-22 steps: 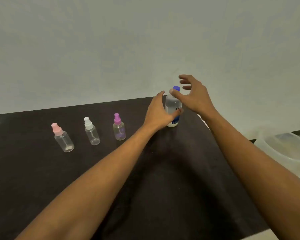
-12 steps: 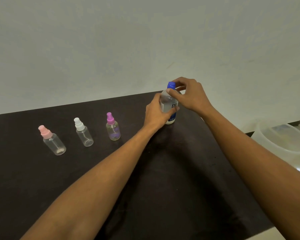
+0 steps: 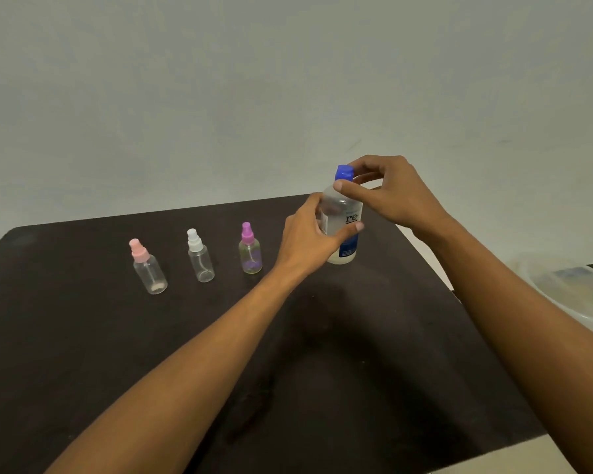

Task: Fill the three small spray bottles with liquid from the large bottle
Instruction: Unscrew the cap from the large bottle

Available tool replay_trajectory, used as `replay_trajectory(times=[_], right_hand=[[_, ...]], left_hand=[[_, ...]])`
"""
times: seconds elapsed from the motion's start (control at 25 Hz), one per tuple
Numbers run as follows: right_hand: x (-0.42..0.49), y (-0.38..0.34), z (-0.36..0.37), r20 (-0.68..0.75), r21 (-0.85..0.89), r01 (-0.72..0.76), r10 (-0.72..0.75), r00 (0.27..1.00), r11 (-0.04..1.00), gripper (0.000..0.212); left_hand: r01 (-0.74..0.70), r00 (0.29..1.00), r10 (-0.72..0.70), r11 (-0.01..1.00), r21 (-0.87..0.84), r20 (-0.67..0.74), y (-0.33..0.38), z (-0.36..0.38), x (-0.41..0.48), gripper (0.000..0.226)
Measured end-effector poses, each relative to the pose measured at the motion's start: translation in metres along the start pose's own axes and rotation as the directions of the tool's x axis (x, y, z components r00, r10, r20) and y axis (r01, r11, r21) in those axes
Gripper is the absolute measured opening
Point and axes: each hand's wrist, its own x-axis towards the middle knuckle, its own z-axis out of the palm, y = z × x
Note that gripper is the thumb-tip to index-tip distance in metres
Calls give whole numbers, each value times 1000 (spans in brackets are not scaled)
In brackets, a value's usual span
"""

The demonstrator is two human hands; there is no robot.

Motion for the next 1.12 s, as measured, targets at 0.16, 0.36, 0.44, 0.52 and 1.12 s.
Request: replay_trajectory(times=[0.16, 0.36, 0.44, 0.52, 1.12], right_hand=[[-31, -38, -2, 53, 96, 34, -40, 998, 995, 30], [-71, -77, 7, 108, 167, 101, -120, 987, 981, 32], [-82, -91, 10, 132, 200, 117, -145, 980, 973, 29], [-89, -102, 12, 149, 212, 124, -158, 976, 969, 27], [-69, -176, -22, 534, -155, 407, -270, 801, 900, 21]], left_hand=[[-19, 1000, 20, 999, 46, -20, 14, -35, -44, 74], [-35, 998, 39, 997, 74, -43, 17, -77, -105, 77], [-44, 996, 50, 995, 85, -68, 18, -90, -123, 78], [-56, 994, 63, 995, 82, -88, 19, -100, -136, 79], [-23, 995, 34, 992, 125, -92, 11, -114, -163, 85]])
